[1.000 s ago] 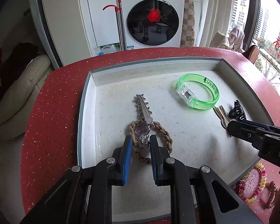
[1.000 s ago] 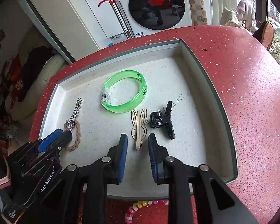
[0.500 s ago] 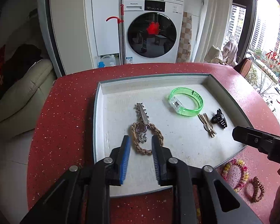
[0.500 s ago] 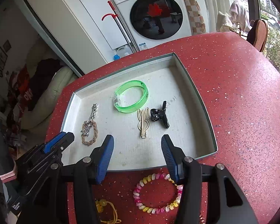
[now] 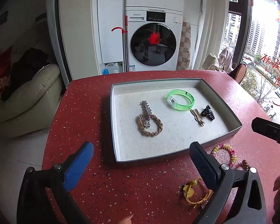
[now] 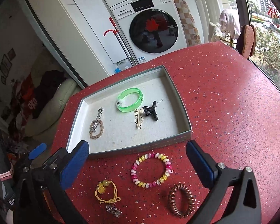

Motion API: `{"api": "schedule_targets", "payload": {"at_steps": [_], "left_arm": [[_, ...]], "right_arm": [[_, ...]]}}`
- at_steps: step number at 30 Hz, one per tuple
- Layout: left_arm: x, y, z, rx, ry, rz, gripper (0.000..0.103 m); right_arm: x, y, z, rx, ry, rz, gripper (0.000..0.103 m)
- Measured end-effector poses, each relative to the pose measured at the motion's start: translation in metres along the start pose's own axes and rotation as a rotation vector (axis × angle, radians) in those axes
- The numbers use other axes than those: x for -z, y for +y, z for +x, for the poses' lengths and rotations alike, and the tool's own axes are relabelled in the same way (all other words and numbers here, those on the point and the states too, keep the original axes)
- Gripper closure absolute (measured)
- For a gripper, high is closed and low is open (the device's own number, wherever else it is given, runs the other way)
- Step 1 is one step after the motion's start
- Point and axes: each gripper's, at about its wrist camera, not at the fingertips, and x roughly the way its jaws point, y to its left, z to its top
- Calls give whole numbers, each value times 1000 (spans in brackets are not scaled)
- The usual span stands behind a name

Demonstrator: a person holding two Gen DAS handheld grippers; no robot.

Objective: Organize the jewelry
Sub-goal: 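Grasp the yellow cord hair tie with the left tool while the right tool grasps the brown coil tie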

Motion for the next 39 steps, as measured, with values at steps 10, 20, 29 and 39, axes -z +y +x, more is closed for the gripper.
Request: {"api": "schedule_targets", "payload": {"at_steps": [10,20,29,39], "left_arm": [[30,-15,-18,24,48,25,0],[50,-19,-18,-9,93,22,0],[64,-17,-3,18,181,-6,0],[67,-25,12,25,227,12,0]], "right_arm": [[18,-6,-33,-8,-18,14,0],[38,-28,-49,34,21,24,0],[56,-50,-49,65,61,60,0],[74,-66,-35,124,133,74,0]]}}
